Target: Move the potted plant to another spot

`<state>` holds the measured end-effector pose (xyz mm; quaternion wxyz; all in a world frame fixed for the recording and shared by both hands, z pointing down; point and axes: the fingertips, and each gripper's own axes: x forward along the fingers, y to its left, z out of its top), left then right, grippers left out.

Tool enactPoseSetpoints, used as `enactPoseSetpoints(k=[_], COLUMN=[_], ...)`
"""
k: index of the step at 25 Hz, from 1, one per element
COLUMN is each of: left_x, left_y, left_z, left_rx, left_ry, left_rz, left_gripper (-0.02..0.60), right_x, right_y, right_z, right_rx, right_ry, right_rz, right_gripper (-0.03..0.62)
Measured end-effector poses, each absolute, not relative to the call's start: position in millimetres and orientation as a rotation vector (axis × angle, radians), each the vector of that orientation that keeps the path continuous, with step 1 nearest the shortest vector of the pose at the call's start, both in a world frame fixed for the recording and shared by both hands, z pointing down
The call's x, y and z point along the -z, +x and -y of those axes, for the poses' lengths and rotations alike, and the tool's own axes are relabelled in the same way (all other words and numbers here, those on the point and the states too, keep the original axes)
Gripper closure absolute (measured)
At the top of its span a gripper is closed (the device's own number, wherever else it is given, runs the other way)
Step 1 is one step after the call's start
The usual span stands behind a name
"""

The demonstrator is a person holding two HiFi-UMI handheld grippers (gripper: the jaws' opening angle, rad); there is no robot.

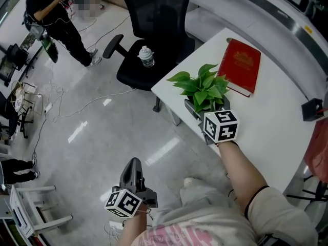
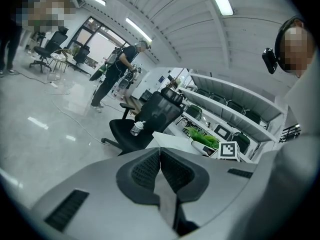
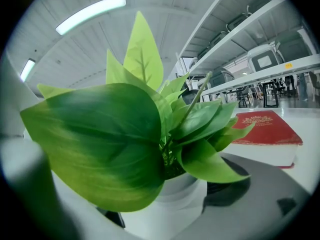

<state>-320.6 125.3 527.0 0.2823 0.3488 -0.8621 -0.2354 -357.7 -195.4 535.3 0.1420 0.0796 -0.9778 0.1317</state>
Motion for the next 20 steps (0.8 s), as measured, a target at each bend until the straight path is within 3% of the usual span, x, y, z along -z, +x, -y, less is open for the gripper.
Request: enactPoseSetpoints(k=[20], left_x=[-504.3], left_y=[-323.0], left_z=[-77.9], left_rx=[0.632], left_ry=[1.063], left_rz=[2.278], left_gripper=[0.557], right_x=[-526.2], right_y=[-322.6], right_z=[185.3], right_rx=[-0.404], right_ry=[0.23], right_rz=[2.776], right_gripper=[0.072])
